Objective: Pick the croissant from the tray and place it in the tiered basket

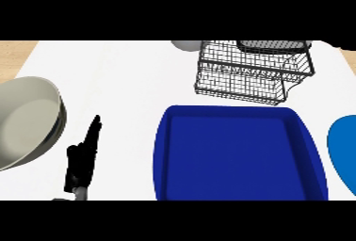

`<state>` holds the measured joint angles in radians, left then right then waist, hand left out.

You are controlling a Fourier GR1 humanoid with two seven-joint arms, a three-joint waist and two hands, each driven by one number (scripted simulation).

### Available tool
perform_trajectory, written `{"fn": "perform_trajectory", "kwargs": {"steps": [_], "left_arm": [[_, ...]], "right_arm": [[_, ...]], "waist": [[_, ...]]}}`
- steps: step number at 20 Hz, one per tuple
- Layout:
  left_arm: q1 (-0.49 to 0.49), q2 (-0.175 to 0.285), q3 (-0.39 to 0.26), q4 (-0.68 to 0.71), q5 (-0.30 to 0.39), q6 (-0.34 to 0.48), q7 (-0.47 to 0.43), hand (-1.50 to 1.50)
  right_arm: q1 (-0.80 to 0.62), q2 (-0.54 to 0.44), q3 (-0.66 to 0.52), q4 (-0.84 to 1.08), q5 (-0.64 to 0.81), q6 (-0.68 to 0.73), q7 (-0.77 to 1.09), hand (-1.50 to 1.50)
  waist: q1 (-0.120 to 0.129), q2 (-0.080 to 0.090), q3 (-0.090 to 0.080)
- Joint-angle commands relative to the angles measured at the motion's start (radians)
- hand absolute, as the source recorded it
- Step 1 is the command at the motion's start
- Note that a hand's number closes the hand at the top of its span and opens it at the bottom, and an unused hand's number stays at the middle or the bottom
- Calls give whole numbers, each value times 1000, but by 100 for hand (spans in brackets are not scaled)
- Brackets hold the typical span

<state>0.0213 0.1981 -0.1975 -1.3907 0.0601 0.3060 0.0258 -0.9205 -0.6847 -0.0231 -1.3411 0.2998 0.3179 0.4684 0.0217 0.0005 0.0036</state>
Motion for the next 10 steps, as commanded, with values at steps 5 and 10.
{"fn": "perform_trajectory", "kwargs": {"steps": [5,10], "left_arm": [[43,-21,-7,11,-20,-11,-15,0],[16,1,34,34,2,-54,-15,0]], "right_arm": [[-72,126,81,241,168,-97,-104,150],[-98,214,65,377,212,-190,-136,150]], "waist": [[-2,4,-4],[-3,5,-4]]}}
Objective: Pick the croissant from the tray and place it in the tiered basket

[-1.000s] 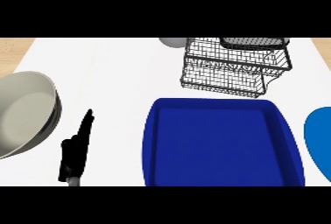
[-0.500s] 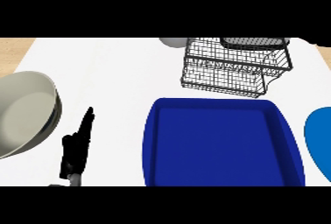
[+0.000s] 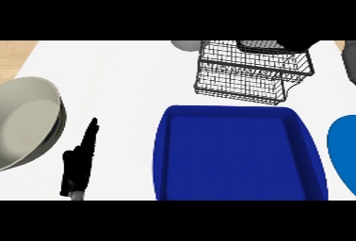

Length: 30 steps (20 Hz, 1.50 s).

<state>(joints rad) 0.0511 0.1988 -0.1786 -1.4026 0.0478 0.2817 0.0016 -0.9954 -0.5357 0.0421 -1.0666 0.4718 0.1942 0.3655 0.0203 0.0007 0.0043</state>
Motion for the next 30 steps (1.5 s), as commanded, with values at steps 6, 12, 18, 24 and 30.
{"fn": "perform_trajectory", "kwargs": {"steps": [6,12,18,24,30], "left_arm": [[-2,-33,-6,34,-5,-6,4,0],[14,-13,0,-27,-17,-7,59,0],[-38,-8,36,42,-3,-38,39,0],[10,-26,11,9,-30,-10,33,0],[15,10,64,-14,16,-49,53,0]], "right_arm": [[0,134,-144,226,-117,-70,-81,-150],[-31,190,-239,250,-218,-90,-98,-150],[-60,200,-342,251,-295,-183,-165,-150],[-42,32,-459,225,-280,-334,-147,-150],[84,-166,-593,205,-383,-210,-97,-150]], "waist": [[2,8,-4],[-5,1,-4],[-12,3,-4],[-21,1,-4],[-37,-4,-4]]}}
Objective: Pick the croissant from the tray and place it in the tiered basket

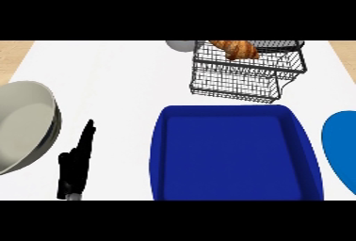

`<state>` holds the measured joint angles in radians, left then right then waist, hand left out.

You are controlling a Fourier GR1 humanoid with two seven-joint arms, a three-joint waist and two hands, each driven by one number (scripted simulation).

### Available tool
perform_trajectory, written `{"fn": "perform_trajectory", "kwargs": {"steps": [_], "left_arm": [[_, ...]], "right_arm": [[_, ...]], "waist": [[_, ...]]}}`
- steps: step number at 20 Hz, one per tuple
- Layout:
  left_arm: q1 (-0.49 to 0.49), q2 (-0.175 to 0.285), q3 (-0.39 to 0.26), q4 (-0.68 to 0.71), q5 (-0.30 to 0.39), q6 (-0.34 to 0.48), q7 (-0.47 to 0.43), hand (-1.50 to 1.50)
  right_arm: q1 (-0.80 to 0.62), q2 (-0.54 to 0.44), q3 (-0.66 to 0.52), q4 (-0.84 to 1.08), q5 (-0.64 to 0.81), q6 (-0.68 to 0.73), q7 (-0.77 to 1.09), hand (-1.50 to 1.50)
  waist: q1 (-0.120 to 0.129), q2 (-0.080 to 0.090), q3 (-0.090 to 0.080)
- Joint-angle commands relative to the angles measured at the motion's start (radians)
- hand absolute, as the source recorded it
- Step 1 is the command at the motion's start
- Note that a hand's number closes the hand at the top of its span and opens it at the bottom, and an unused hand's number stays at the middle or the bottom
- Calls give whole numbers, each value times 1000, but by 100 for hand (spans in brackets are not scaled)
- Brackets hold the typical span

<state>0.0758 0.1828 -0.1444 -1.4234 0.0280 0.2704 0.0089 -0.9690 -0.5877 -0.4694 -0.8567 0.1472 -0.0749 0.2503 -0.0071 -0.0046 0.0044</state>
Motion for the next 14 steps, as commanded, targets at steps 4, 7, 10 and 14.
{"fn": "perform_trajectory", "kwargs": {"steps": [4,7,10,14], "left_arm": [[-11,-9,0,15,-8,3,41,0],[-16,-17,8,50,5,-18,5,0],[58,-14,4,21,-2,-11,-32,0],[31,-43,-24,12,-23,3,0,0]], "right_arm": [[137,-285,-178,95,-129,217,-43,-150],[212,-375,-243,152,-187,336,-93,-150],[328,-467,-304,272,-206,459,-237,-150],[355,-542,-334,404,-234,584,-323,-150]], "waist": [[-2,7,-3],[-4,8,-3],[1,12,0],[16,12,-1]]}}
